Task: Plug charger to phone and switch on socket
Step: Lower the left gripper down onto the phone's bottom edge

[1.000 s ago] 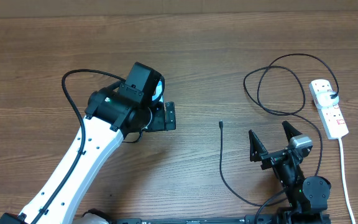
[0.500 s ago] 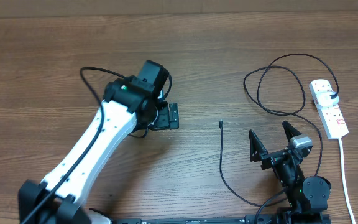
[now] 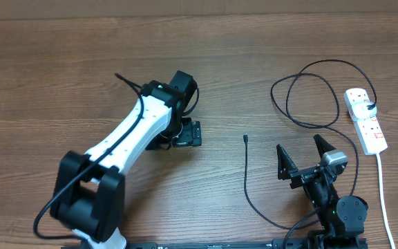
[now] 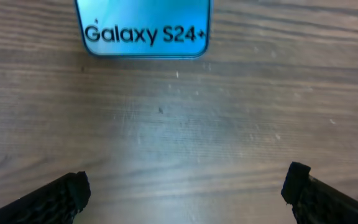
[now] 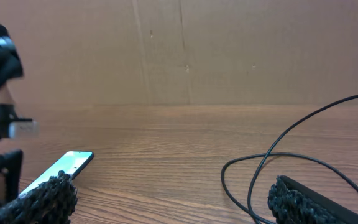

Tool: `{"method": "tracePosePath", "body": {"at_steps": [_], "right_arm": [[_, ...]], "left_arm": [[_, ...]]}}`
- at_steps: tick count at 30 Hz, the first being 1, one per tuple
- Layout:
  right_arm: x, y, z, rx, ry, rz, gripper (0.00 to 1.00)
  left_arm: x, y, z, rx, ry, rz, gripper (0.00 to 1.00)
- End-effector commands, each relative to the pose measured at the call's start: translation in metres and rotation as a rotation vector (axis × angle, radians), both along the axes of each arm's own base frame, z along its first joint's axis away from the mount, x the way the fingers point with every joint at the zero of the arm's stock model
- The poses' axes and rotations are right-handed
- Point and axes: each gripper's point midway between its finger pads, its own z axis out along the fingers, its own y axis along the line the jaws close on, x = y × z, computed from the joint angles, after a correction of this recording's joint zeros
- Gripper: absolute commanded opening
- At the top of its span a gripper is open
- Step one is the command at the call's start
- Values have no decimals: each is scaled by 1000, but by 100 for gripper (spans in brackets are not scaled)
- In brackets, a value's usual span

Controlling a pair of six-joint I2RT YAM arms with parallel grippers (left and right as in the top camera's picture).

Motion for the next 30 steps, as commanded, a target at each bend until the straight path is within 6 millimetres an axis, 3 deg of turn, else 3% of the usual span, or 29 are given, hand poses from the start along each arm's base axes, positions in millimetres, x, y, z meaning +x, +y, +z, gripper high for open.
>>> {"method": "tracePosePath", "body": {"at_steps": [1, 15, 25, 30], "right_arm": [[0, 0, -2, 3, -2, -1, 100], [0, 0, -2, 3, -2, -1, 100], [0, 0, -2, 3, -2, -1, 100], [0, 0, -2, 3, -2, -1, 100]], "left_arm": [[5, 9, -20, 77, 9, 6, 99], [10, 15, -65, 149, 63, 3, 99], [24, 10, -71, 133, 9, 2, 100], [29, 22, -70, 180, -7, 12, 100]]}}
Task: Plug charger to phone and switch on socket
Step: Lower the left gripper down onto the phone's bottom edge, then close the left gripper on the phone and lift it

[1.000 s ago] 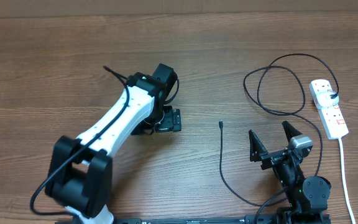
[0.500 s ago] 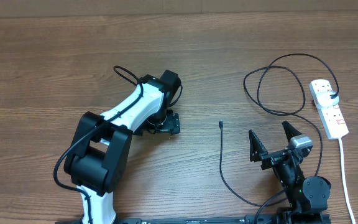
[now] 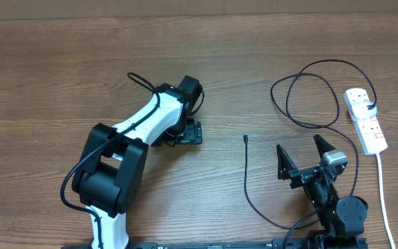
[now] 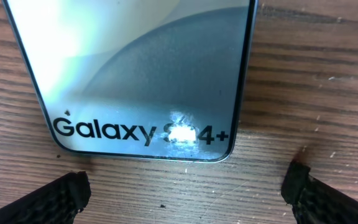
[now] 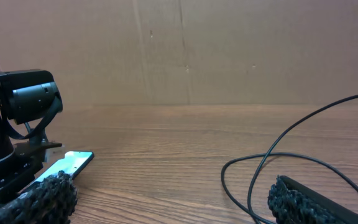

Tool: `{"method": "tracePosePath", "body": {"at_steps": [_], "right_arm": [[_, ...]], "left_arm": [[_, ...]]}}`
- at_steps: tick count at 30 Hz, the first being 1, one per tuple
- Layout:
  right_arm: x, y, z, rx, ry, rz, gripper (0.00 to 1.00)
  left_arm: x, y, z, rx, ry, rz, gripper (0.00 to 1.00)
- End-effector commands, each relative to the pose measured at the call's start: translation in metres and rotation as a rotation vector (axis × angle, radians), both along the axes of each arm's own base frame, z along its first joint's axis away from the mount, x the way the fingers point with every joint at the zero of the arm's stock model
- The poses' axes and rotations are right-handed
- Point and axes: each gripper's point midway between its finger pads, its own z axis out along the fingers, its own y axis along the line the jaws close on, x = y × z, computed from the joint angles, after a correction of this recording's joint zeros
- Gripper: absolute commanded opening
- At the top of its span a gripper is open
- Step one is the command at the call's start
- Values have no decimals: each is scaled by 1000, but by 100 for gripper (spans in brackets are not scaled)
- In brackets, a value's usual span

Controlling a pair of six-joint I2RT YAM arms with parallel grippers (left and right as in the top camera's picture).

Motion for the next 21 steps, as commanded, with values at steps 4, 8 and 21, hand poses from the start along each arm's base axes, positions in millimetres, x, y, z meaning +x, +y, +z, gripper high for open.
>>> {"method": "tracePosePath", "body": {"at_steps": [4, 8, 21], "right_arm": [[0, 0, -2, 3, -3, -1, 100], [0, 0, -2, 3, -3, -1, 100], [0, 0, -2, 3, -3, -1, 100]], "left_arm": [[4, 29, -12, 90, 14, 46, 100], [7, 33, -12, 86, 15, 41, 100], [26, 31, -13, 74, -61, 26, 99]]}}
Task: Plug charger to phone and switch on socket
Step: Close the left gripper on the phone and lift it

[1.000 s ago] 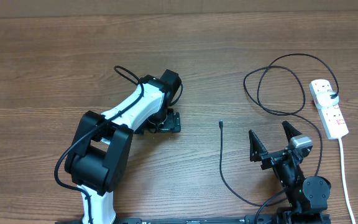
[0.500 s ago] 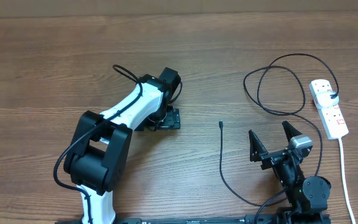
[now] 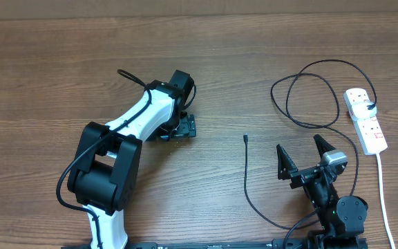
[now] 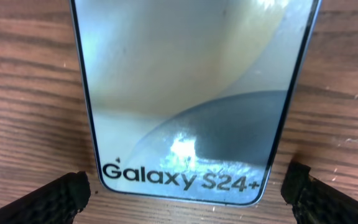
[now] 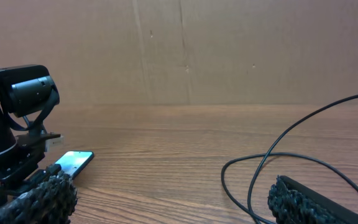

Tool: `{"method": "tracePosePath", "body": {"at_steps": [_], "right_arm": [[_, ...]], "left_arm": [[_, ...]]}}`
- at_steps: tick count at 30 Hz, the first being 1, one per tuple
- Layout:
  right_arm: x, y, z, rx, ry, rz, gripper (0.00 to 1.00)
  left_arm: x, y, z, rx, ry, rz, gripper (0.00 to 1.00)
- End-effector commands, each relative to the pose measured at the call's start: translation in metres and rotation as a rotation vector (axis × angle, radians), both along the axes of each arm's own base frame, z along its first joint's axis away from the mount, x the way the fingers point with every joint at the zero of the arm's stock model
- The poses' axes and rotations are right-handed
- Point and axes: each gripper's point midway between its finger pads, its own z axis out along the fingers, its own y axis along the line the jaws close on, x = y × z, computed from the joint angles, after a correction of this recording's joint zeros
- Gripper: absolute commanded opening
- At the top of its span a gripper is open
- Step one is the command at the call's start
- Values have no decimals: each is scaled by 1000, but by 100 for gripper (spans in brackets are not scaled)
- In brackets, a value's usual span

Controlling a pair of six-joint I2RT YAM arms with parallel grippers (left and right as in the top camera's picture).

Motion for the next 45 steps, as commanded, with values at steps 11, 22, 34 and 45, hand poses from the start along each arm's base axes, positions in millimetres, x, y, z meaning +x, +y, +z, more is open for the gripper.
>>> {"method": "tracePosePath", "body": {"at_steps": [11, 22, 34, 45], "right_arm": [[0, 0, -2, 2, -3, -1, 100], [0, 0, -2, 2, -3, -1, 100], [0, 0, -2, 2, -3, -1, 100], [0, 0, -2, 2, -3, -1, 100]], "left_arm": [[20, 11, -12, 67, -72, -3, 100], [29, 11, -12, 63, -106, 3, 99], [39, 25, -12, 52, -121, 26, 99], [51, 13, -11, -2, -162, -24, 96]]}}
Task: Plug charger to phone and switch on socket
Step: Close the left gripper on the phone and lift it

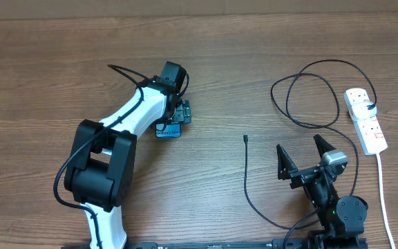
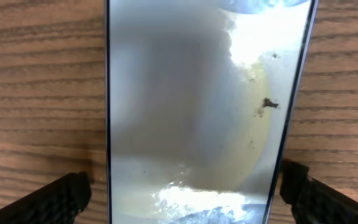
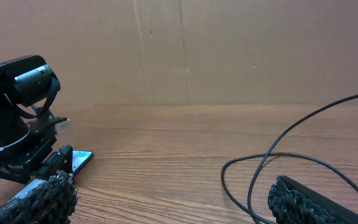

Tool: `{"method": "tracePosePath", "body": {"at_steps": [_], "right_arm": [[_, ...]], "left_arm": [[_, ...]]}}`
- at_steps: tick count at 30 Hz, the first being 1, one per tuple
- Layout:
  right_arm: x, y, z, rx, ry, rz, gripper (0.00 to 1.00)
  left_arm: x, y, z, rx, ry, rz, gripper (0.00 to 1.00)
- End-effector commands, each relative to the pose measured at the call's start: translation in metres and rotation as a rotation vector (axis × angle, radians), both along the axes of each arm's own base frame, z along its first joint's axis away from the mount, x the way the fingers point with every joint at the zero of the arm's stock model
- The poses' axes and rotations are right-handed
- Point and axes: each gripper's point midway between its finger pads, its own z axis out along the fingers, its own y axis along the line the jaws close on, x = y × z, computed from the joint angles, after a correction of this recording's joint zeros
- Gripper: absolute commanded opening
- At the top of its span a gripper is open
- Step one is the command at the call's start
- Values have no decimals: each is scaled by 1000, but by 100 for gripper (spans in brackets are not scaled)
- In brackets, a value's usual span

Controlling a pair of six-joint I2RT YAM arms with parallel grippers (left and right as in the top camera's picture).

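Note:
The phone (image 2: 204,112) lies flat on the wooden table with its screen up and fills the left wrist view. In the overhead view only its labelled end (image 1: 168,130) shows below my left gripper (image 1: 178,113). That left gripper (image 2: 185,199) is open, one finger on each side of the phone and clear of its edges. The black charger cable (image 1: 308,97) ends in a loose plug tip (image 1: 246,138) on the table. It runs to the white socket strip (image 1: 365,119). My right gripper (image 1: 306,162) rests open near the front edge, holding nothing.
The cable makes a big loop at the right, between the plug tip and the socket strip, and a second stretch curls round in front of my right gripper (image 3: 173,199). A cardboard wall (image 3: 185,50) closes off the back of the table.
My left gripper has moved further along the phone, from its labelled end to the middle of the screen. The phone, the cable and the right arm have not moved.
My open left gripper first stood short of the phone's labelled end. It was then over that end, then further onto the screen, and now straddles the middle. The phone stayed in place, and the right gripper stayed open and still.

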Motion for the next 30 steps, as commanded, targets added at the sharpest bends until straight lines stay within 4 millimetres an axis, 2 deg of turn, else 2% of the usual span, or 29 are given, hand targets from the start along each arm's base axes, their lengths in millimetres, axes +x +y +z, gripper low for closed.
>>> {"method": "tracePosePath", "body": {"at_steps": [1, 14, 16, 19, 20, 26, 30], "right_arm": [[0, 0, -2, 3, -2, -1, 100], [0, 0, -2, 3, -2, -1, 100], [0, 0, -2, 3, -2, -1, 100], [0, 0, -2, 3, -2, -1, 100], [0, 0, -2, 3, -2, -1, 100], [0, 0, -2, 3, -2, -1, 100], [0, 0, -2, 3, -2, -1, 100]], "left_arm": [[-2, 2, -14, 11, 20, -17, 96], [-15, 8, -33, 22, 34, -17, 100], [-17, 8, -33, 21, 41, -17, 92], [-20, 9, -33, 25, 53, -17, 70], [-20, 9, -33, 26, 56, -17, 66], [-25, 7, -34, 10, 80, -21, 66], [-38, 6, -36, -7, 135, -24, 65]]}}
